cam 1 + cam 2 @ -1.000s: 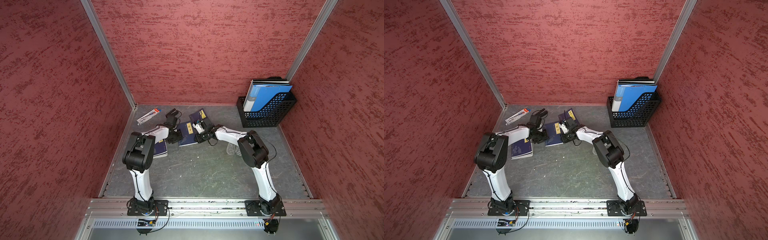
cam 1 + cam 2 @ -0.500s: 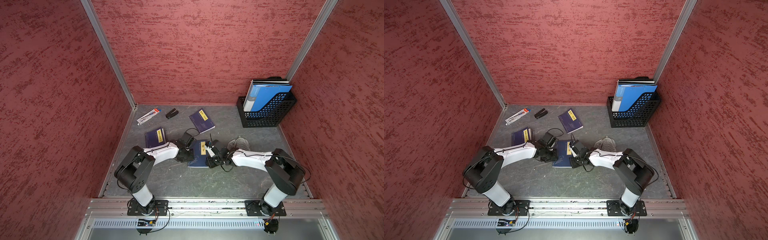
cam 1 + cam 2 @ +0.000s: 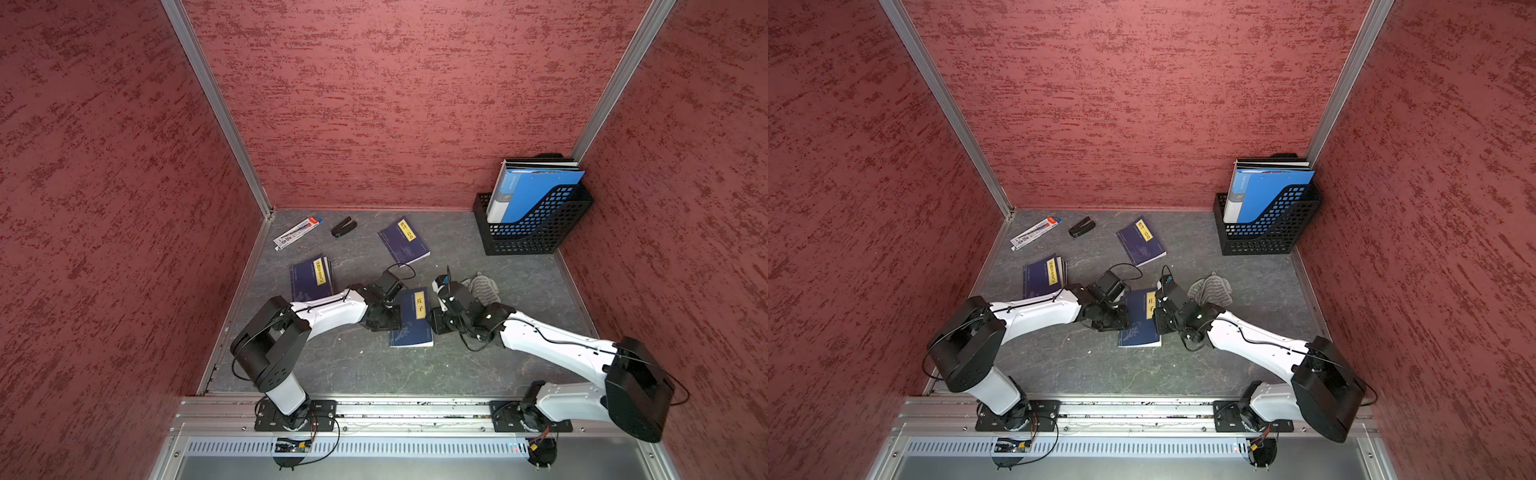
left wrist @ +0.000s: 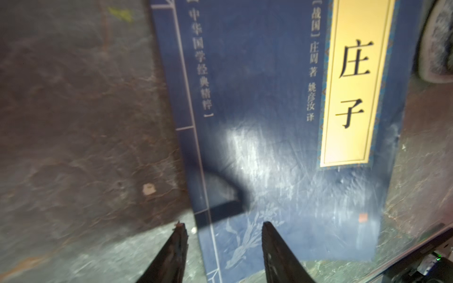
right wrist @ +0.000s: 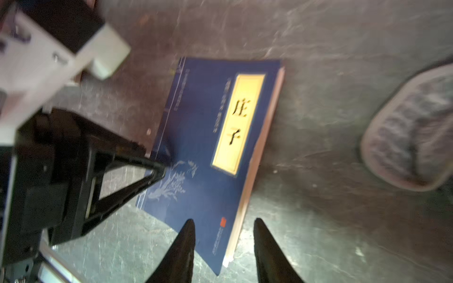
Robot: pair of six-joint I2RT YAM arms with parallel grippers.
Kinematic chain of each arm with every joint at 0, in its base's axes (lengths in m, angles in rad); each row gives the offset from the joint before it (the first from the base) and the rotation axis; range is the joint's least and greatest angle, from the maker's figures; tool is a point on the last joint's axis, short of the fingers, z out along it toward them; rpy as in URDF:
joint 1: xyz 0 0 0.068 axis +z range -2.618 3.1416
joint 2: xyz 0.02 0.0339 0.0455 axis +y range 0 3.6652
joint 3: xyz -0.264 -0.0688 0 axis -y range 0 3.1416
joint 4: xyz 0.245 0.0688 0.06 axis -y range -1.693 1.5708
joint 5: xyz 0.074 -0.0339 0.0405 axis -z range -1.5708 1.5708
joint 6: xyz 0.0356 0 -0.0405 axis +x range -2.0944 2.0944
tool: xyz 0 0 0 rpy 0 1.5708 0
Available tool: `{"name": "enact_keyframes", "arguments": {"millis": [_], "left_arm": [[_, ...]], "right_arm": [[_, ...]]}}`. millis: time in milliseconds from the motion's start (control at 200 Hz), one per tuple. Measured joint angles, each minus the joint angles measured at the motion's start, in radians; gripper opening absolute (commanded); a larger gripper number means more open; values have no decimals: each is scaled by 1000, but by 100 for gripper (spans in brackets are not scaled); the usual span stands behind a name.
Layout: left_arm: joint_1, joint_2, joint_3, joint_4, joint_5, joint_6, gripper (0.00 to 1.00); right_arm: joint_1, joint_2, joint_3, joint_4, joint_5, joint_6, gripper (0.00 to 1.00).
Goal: Wipe the cover of the book
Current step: Move the book to the center of the board, then pick up the cleaning item at the center of the board.
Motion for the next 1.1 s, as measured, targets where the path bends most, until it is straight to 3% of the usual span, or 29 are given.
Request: {"name": "enact_keyframes", "arguments": {"millis": [85,170,461,626,942,1097], "left_arm": [[27,-40,-2,-23,-17,19,66],[56,-93,-4,-45,-30,32,70],[130,-267,-4,-132,-45,93,73],[172,-337,-8,-155,-33,114,73],[204,-349,-35,-159,13,135,72],[205,-349,-42,-159,33,136,72]], "right_arm": [[-82,-11,26,-33,60,-11,72],[-169,-11,35,-48,101,-35,82],[-402,132,41,-16,128,-138,92],[-463,238,40,34,98,-163,94],[-465,330,40,95,43,-181,96],[-467,360,42,98,46,-174,81]]}}
